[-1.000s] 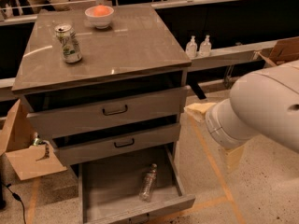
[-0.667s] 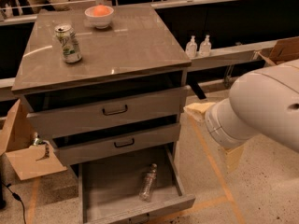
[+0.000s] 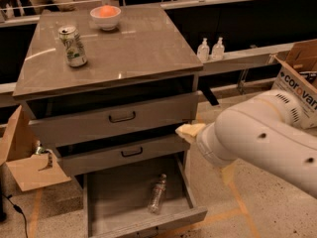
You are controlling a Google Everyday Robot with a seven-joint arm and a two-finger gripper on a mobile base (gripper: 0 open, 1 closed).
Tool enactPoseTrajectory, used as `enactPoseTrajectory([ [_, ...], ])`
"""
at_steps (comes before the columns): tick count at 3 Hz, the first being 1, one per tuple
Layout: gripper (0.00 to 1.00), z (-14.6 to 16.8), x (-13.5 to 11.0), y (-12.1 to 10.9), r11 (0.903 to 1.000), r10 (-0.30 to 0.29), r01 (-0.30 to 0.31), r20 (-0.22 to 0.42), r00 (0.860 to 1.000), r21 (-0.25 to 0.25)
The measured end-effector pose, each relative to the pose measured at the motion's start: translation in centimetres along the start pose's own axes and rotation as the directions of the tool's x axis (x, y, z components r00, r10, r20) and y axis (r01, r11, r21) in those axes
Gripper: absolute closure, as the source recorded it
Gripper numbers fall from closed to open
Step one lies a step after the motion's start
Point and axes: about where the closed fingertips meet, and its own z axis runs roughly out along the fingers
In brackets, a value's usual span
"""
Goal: Pick water bottle from bottom drawer and place on counter
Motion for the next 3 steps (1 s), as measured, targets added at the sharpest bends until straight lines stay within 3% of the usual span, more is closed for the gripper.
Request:
enactPoseTrajectory([
  [1, 0.00, 7.9, -1.3, -0.8, 0.9940, -0.109, 0.109, 0.086, 0.990, -0.001],
  [2, 0.00, 15.6, -2.7, -0.5, 0.9764, -0.209, 0.215, 0.137, 0.968, -0.025],
  [3, 0.00, 22.0, -3.7, 0.4, 0.9557, -0.281, 0.290, 0.146, 0.948, -0.047],
])
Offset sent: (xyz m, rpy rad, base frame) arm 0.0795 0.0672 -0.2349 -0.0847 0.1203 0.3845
